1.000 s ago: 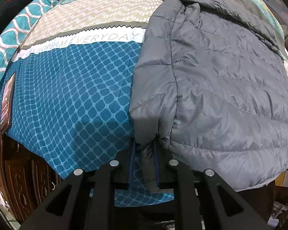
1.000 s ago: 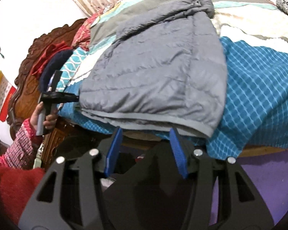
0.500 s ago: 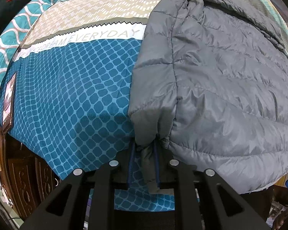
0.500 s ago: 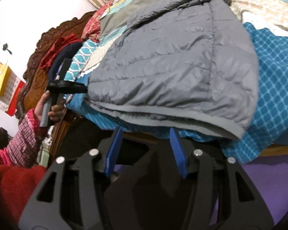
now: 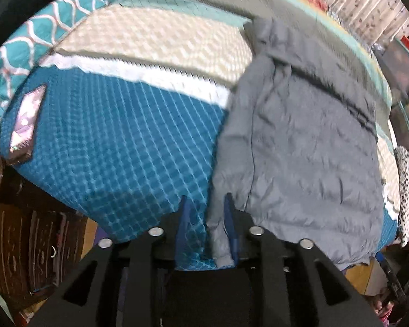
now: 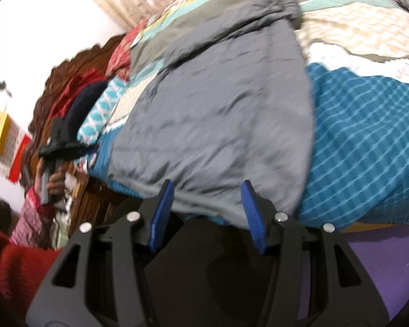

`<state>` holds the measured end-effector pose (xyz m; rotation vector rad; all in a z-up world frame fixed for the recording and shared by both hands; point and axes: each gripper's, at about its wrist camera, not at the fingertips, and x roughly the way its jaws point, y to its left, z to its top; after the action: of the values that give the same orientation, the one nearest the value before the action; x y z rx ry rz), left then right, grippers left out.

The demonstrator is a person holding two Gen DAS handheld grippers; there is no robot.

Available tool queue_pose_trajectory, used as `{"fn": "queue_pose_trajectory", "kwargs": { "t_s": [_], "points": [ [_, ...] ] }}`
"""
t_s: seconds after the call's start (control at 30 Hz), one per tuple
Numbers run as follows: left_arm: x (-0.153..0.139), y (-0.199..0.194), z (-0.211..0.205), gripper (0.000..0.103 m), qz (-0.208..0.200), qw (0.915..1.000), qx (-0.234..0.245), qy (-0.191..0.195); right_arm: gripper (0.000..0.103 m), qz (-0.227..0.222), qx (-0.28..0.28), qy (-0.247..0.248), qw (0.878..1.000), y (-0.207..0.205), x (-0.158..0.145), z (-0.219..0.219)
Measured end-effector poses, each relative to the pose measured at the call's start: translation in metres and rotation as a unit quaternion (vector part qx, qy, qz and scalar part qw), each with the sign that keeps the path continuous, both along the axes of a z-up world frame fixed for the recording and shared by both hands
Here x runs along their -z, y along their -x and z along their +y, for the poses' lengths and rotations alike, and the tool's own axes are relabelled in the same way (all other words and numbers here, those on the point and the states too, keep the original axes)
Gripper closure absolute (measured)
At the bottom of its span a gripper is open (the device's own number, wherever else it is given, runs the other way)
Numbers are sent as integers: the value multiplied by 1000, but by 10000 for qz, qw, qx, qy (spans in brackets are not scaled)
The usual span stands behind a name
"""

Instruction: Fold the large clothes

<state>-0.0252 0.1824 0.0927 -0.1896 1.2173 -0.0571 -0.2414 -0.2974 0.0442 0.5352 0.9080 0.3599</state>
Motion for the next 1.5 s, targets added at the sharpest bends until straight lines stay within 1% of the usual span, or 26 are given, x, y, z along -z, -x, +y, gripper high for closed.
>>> {"fn": "queue_pose_trajectory", "kwargs": {
  "t_s": [0.03, 0.1, 0.17, 0.2, 0.27, 0.33, 0.4, 0.57, 0.63, 0.73, 0.83, 0.97, 1.03, 1.07, 1.13, 1.17, 1.2, 1.27, 1.33, 1.37, 1.43, 1.5],
  "points": [
    [-1, -1, -1, 79, -12, 10000, 26, -38, 54, 4, 37, -45, 10000, -3, 1, -4],
    [4, -2, -12, 65, 71, 9998, 99, -156, 54, 49, 44, -53, 10000, -10, 7, -13],
    [17, -2, -20, 61, 212, 9993, 171, -270, 54, 111, 8, -74, 9999, -14, 14, -19],
    [27, -1, -24, 61, 313, 9988, 188, -336, 54, 131, 4, -106, 9999, -15, 16, -21],
    [47, 5, -21, 60, 532, 9980, 119, -329, 54, 181, 1, -280, 9994, -15, 24, -31],
    [59, 8, -13, 59, 681, 9973, 15, -268, 54, 244, -9, -387, 9990, -16, 29, -36],
    [67, 14, -8, 58, 791, 9968, -83, -116, 54, 312, -82, -471, 9984, -17, 35, -42],
    [73, 27, 0, 51, 817, 9961, -207, 263, 54, 507, -223, -542, 9970, -23, 42, -49],
    [76, 31, -1, 50, 846, 9955, -229, 352, 54, 580, -255, -622, 9961, -24, 43, -52],
    [80, 36, -6, 50, 936, 9938, -92, 589, 54, 688, -289, -636, 9952, -26, 42, -54],
    [85, 43, -11, 50, 970, 9938, 87, 539, 54, 709, -265, -573, 9955, -27, 39, -55],
    [88, 47, -10, 50, 971, 9930, 175, 657, 54, 696, -43, -603, 9957, -21, 36, -61],
    [83, 48, -9, 55, 938, 9920, 260, 808, 54, 639, 66, -571, 9963, -18, 33, -61],
    [81, 48, -10, 62, 946, 9915, 303, 839, 54, 604, 135, -567, 9965, -16, 32, -61],
    [76, 49, -12, 77, 927, 9910, 446, 854, 53, 551, 275, -595, 9963, -11, 32, -61],
    [73, 48, -14, 91, 919, 9909, 535, 823, 53, 520, 387, -557, 9963, -9, 31, -60],
    [71, 45, -17, 98, 917, 9909, 584, 800, 52, 480, 505, -464, 9965, -6, 31, -60],
    [65, 44, -18, 103, 859, 9909, 682, 780, 51, 420, 748, -349, 9957, -2, 32, -63],
    [59, 43, -16, 103, 793, 9906, 736, 835, 50, 431, 943, -399, 9938, 0, 37, -66],
    [56, 43, -15, 103, 761, 9903, 761, 877, 50, 518, 1010, -423, 9926, 0, 41, -66],
    [50, 46, -10, 103, 658, 9896, 813, 989, 50, 677, 900, -660, 9914, -1, 49, -60],
    [45, 50, -1, 103, 549, 9883, 821, 1164, 50, 745, 678, -665, 9927, 0, 49, -46]
  ]
}}
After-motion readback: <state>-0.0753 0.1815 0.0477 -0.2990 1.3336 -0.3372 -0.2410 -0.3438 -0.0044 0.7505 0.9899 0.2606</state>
